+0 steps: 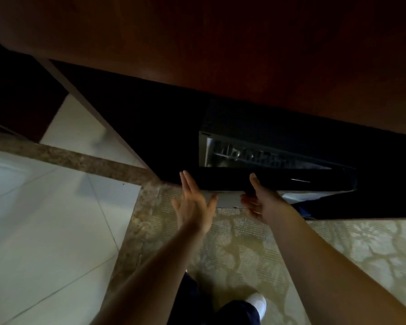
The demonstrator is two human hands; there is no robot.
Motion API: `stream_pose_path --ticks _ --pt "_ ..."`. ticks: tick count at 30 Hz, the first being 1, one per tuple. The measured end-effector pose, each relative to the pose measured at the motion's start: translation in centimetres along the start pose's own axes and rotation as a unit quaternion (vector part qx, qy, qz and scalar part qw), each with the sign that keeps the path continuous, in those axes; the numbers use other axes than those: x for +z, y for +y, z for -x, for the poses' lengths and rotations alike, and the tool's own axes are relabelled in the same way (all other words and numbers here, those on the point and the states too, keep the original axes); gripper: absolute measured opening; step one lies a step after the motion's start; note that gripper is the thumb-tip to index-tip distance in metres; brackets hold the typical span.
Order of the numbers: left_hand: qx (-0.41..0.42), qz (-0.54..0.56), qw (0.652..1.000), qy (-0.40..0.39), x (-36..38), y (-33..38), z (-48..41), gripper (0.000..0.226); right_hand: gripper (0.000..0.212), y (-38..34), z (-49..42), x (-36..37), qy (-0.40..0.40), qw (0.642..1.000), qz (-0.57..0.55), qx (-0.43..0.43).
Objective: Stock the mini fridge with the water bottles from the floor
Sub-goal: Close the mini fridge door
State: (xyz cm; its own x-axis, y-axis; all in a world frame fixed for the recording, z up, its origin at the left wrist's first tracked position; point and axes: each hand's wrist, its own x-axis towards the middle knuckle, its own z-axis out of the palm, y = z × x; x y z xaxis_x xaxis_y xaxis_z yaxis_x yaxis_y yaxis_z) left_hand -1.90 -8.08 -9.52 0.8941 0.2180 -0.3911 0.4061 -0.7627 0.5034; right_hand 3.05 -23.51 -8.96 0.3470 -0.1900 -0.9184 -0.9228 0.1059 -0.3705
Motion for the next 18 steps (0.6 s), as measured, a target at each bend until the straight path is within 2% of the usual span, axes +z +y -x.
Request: stream_pose_path --ticks 6,11,16,18 --pt "0.031 -0.069 0.995 -0.072 -1.5 2.2 -3.5 0.094 0.047 -2.4 -0.7 0.9 -0.026 0.997 -0.073 -0.024" --pt "0.045 -0.08 0.988 -0.124 -1.9 3.2 -5.1 0.096 0.048 -4.5 -0.9 2.0 -0.037 0.992 -0.119 -0.024" --pt "0.052 -0.063 0.988 -0.13 -2.1 2.5 -5.3 0.093 0.05 -3.9 -1.2 1.1 -0.036 0.996 -0.079 -0.03" --pt "0.025 -0.031 0.986 -0.161 -2.7 2.2 -5.4 0.086 0.048 -3.1 -0.8 0.2 -0.042 0.998 -0.017 -0.039"
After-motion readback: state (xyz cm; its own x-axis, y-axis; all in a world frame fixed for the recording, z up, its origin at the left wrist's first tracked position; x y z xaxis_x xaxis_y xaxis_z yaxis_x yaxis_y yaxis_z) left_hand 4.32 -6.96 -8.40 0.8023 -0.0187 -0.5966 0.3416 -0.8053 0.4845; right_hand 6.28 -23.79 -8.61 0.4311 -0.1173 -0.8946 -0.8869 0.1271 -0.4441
